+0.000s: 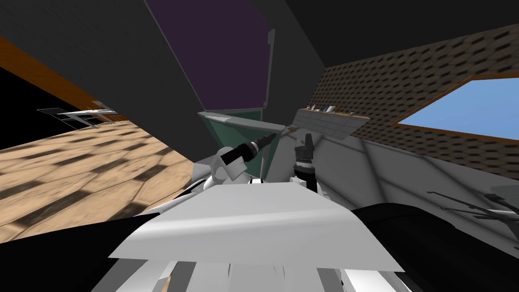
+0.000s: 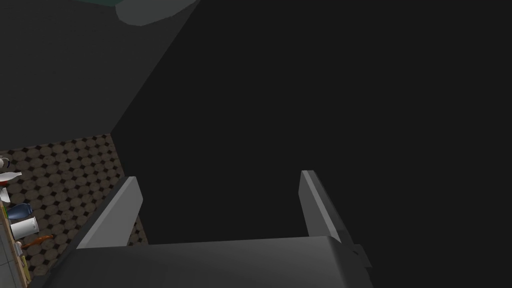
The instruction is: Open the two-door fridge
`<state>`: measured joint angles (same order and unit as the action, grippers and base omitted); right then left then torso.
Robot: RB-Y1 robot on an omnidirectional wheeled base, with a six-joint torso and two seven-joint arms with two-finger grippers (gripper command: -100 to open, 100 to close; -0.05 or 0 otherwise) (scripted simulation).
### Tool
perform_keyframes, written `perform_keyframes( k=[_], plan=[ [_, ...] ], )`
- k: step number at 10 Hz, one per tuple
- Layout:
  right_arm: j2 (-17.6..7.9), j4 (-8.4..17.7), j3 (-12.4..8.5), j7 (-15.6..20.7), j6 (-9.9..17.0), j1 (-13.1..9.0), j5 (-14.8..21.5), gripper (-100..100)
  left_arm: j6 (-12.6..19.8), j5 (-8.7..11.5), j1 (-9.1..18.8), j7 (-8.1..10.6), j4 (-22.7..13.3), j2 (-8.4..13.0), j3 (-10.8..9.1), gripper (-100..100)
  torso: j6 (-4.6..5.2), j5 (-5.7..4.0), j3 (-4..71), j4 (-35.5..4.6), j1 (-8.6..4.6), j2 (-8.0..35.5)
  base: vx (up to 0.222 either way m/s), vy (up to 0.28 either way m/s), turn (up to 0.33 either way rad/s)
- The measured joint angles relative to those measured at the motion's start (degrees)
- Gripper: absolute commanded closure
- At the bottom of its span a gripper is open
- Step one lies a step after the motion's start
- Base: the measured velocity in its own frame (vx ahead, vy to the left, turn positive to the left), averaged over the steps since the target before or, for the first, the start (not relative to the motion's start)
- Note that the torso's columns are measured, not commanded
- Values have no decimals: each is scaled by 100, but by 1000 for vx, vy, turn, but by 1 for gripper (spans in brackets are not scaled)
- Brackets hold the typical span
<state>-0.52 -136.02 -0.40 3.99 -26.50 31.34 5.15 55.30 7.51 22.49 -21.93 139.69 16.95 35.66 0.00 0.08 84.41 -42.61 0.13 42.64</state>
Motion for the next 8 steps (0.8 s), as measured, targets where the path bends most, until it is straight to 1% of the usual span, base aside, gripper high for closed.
perform_keyframes(
  k=[2, 3, 8],
  plan=[
    [0, 0, 0, 0, 0, 0, 0, 0, 271, 42, 82, 20, 284, -7, -32, -100, 5, -11, -2, 18, -22, -8, 20, -24, 34],
    [0, 0, 0, 0, 0, -1, 0, 0, 300, 43, 85, 21, 296, -5, -39, 0, 6, -10, 0, 23, -18, -11, 0, 0, 0],
    [0, 0, 0, 0, 0, -1, 0, 0, 307, 33, 80, 18, 279, 4, -55, 0, 2, -9, 11, 30, -15, -29, 0, 0, 0]
  ],
)
